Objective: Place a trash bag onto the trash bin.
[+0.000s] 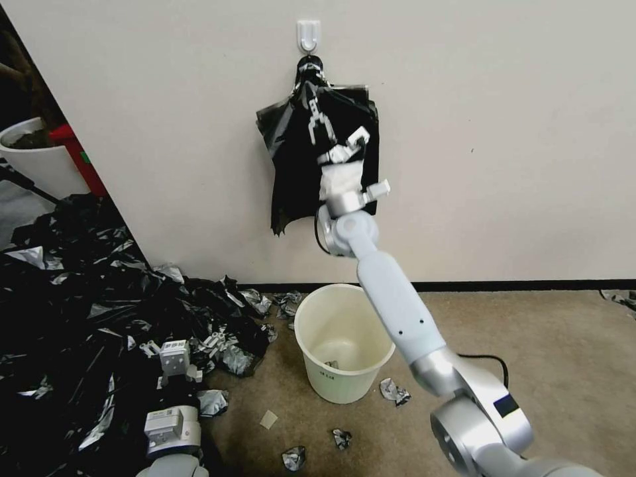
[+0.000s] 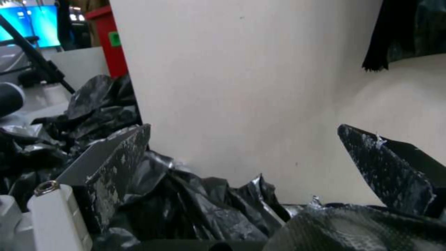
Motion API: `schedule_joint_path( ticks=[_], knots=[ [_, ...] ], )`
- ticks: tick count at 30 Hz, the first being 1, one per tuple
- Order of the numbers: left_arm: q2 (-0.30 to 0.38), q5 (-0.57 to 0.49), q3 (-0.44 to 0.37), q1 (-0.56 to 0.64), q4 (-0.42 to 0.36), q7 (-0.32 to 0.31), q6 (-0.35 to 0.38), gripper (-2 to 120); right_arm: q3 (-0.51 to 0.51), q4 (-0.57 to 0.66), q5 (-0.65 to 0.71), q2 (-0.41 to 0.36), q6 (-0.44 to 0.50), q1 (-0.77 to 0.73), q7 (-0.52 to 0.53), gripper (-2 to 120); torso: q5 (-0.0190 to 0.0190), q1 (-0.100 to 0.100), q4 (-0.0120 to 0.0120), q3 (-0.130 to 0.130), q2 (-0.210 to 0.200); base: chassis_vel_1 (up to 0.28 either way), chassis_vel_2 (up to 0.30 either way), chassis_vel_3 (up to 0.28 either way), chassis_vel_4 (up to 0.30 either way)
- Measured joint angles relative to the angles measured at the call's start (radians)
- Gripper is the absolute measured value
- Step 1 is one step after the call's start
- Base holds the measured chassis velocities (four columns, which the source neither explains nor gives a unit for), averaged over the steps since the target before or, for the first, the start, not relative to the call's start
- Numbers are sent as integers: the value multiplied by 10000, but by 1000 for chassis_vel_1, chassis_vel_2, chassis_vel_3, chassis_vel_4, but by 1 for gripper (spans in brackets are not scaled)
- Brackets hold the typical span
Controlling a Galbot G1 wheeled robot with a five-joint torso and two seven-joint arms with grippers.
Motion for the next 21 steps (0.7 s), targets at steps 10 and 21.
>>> schedule_joint_path(
  ticks=[10,21],
  knots=[
    [190,-49,-6,-245,397,-47,-70,100,392,68,-460,-655,-1279,-1285,-3830,0,1,0,-1,0,-1,0,0,0,0],
    [330,-107,50,-494,698,-89,-73,100,473,683,-1630,-1362,-1862,-2733,-5490,0,1,0,-1,0,0,0,0,0,0]
  ],
)
